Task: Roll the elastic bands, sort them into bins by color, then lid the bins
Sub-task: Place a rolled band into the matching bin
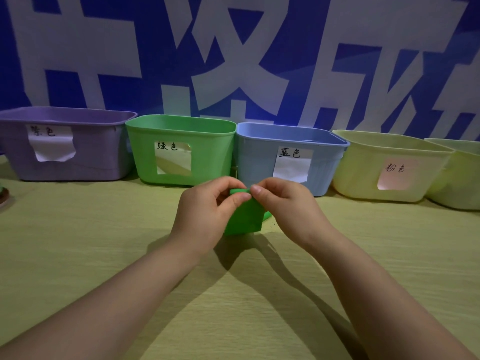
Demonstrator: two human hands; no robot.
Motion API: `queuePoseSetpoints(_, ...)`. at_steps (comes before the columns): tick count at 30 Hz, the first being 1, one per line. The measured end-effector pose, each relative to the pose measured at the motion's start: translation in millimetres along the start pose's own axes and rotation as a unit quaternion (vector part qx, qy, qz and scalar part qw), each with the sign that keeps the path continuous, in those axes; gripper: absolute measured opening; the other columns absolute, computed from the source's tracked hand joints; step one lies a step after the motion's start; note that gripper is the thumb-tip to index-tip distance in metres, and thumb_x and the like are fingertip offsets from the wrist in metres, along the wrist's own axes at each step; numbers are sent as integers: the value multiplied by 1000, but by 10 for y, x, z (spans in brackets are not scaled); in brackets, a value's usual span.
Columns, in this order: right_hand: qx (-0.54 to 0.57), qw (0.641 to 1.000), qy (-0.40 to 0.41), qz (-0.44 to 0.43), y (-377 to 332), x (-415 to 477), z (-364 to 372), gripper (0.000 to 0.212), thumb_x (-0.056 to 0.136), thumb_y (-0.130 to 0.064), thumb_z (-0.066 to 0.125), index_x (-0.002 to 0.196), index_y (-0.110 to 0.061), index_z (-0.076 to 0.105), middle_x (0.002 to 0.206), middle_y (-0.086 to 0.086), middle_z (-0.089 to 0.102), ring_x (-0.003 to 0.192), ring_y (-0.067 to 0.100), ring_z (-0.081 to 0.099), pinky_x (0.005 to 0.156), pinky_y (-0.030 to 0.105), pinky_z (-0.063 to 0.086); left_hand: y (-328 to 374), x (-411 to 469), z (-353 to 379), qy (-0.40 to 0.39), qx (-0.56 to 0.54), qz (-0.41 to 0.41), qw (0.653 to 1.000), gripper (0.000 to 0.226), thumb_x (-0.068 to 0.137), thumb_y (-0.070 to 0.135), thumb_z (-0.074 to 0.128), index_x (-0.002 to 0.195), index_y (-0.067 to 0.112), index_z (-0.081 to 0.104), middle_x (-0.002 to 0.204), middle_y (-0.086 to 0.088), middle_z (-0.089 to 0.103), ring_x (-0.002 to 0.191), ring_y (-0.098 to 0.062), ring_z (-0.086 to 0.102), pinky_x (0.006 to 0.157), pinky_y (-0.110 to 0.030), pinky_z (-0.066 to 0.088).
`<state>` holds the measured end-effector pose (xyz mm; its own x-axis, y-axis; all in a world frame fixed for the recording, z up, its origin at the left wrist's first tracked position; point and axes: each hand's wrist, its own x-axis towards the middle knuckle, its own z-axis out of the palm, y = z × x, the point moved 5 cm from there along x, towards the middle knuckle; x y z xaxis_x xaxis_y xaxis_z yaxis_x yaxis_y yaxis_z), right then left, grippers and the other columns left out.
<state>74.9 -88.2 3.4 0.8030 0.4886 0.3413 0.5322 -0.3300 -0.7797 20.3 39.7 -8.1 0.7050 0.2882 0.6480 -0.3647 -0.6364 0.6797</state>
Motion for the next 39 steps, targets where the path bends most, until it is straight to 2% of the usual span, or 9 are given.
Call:
queuePoseSetpoints(4, -11, 1000, -4, -16, -27, -7, 14, 22, 93, -38, 48, 80, -26, 61, 72, -9, 59, 72, 6, 53, 65, 26, 41, -3, 13, -1, -13, 24, 7, 1000, 5, 85, 24, 62, 83, 21, 66, 62, 16, 56, 62, 1, 51, 53, -11, 35)
queuePoseSetpoints(9, -42, 997, 23, -64, -78, 0, -6, 2, 86, -34, 60, 86, -33, 58, 83, -14, 53, 80, 0, 50, 69, 18, 39, -33, 28, 7, -27, 29, -6, 999, 14, 89, 26, 56, 86, 18, 66, 67, 11, 58, 64, -2, 51, 54, -17, 37)
queuePoseSetpoints(13, -61, 996, 34, -58, -79, 11, -16, 12, 89, -31, 58, 77, -34, 54, 86, -10, 54, 79, 0, 49, 67, 14, 37, -15, 5, 30, -47, 1, -8, 999, 24, 89, 34, 50, 86, 16, 66, 68, 1, 60, 64, -10, 52, 58, -28, 40)
queuePoseSetpoints(16, -78, 995, 37, -41, -65, 20, -29, 13, 92, -33, 52, 81, -27, 57, 76, -10, 56, 70, 2, 49, 58, 17, 35, 21, -1, 50, -52, -22, -7, 998, 1, 84, 29, 61, 84, 30, 62, 75, 7, 63, 69, -7, 54, 60, -23, 42)
queuePoseSetpoints(17, -77, 996, 31, -36, -61, 19, -25, 16, 93, -33, 51, 80, -26, 58, 70, -12, 54, 66, 1, 47, 55, 17, 33, 31, -4, 42, -41, -13, 1, 999, 11, 82, 25, 66, 83, 34, 59, 77, 11, 63, 69, -4, 54, 60, -17, 41)
queuePoseSetpoints(24, -46, 998, 27, -26, -48, 2, -20, 36, 92, -41, 48, 77, -13, 64, 70, 8, 61, 65, 20, 52, 61, 35, 40, 31, 1, 25, -24, 24, 29, 999, 4, 84, 23, 64, 85, 21, 67, 68, 16, 58, 65, -1, 51, 55, -12, 36)
queuePoseSetpoints(29, -23, 998, 33, -47, -64, 4, -8, 7, 88, -33, 59, 80, -34, 57, 84, -10, 63, 81, 4, 58, 72, 22, 47, -32, 35, -12, -8, 12, 18, 1000, 18, 90, 30, 56, 83, 17, 65, 66, 13, 57, 65, -1, 50, 54, -16, 33)
queuePoseSetpoints(35, -59, 997, 49, -26, -56, 11, -46, 18, 91, -37, 53, 83, -24, 62, 71, -11, 60, 69, 2, 53, 61, 20, 40, 6, 16, 33, -31, -3, -5, 999, 15, 83, 26, 64, 79, 37, 54, 76, 16, 61, 68, 0, 54, 58, -14, 40)
queuePoseSetpoints(39, -71, 996, 49, -17, -49, 2, -45, 30, 93, -40, 48, 76, -19, 61, 63, -5, 56, 61, 7, 48, 56, 26, 36, 13, 17, 18, -22, 17, -2, 1000, 15, 81, 23, 67, 78, 35, 58, 77, 14, 62, 72, -4, 56, 61, -16, 41)
